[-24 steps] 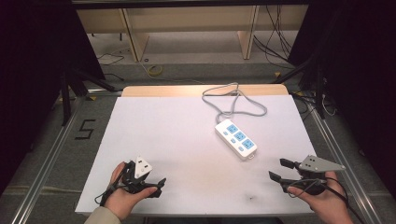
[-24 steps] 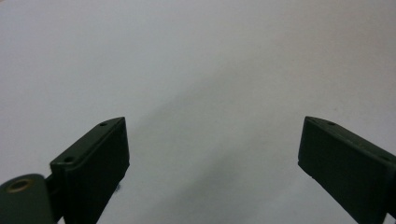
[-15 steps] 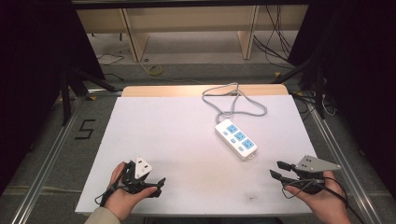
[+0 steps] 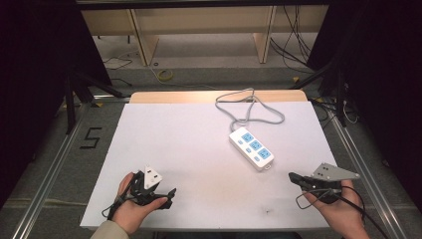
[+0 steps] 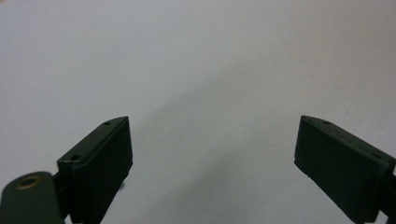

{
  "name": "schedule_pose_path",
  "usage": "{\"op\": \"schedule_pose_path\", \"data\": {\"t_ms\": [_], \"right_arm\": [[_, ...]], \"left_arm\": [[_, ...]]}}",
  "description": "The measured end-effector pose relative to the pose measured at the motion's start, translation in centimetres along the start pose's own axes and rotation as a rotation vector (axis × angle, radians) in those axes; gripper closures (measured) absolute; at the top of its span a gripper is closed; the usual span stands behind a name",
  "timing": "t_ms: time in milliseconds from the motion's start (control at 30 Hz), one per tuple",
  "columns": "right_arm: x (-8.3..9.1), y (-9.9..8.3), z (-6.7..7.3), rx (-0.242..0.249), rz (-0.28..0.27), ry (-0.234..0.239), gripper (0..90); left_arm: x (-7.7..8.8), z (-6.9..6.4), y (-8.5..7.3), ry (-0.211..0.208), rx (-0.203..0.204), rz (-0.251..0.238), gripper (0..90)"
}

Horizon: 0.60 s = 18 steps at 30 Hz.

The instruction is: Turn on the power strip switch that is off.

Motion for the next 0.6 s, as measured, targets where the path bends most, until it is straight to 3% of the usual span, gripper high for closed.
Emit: {"op": "schedule_pose_path", "data": {"t_ms": [600], "right_arm": [[-0.8, 1.9, -0.4, -0.004, -0.018, -0.007, 90.0]], "left_arm": [[-0.1, 0.0, 0.1, 0.002, -0.008, -0.001, 11.1]]}}
Point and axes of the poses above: each handheld gripper's, and its own axes: x roughly backward along the jaws, y roughly out of its top, z roughly to its left, the point moved 10 cm from there along -x, roughly forward along the jaws, and after that the axes turned 9 degrees about z, right-handed, at the moved point
